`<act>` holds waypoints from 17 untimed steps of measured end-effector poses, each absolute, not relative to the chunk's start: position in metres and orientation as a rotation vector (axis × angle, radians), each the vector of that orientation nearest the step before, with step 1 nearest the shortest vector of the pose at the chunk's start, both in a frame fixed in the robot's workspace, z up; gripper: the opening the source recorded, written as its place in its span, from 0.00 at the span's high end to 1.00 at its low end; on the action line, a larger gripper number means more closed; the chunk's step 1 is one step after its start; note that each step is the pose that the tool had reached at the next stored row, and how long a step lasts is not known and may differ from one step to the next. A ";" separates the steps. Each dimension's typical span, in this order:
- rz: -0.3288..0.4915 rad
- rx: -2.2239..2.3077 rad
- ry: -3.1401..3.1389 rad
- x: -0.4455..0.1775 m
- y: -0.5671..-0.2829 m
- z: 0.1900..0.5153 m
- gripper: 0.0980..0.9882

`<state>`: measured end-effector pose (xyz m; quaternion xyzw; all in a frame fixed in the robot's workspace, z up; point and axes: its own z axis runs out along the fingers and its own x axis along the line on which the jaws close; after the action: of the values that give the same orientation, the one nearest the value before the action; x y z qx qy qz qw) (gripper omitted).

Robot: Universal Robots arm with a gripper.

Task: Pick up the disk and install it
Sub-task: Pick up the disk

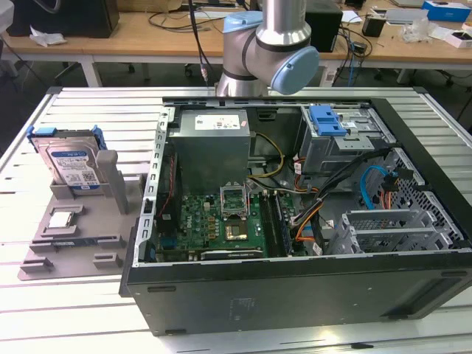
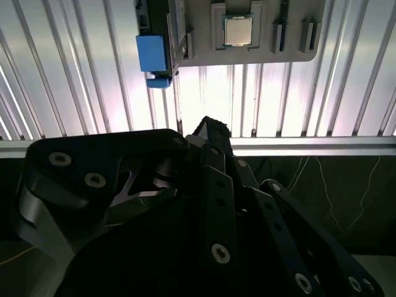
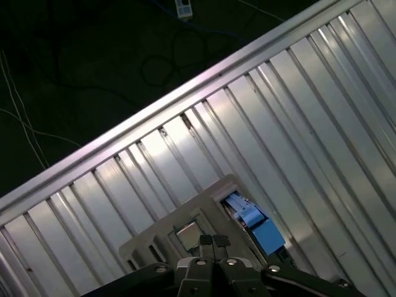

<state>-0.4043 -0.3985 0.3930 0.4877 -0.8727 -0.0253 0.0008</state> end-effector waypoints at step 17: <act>-0.079 1.786 -2.575 -0.404 -0.399 0.393 0.99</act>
<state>-0.4043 -0.3986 0.3930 0.5697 -0.8215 -0.0251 0.0033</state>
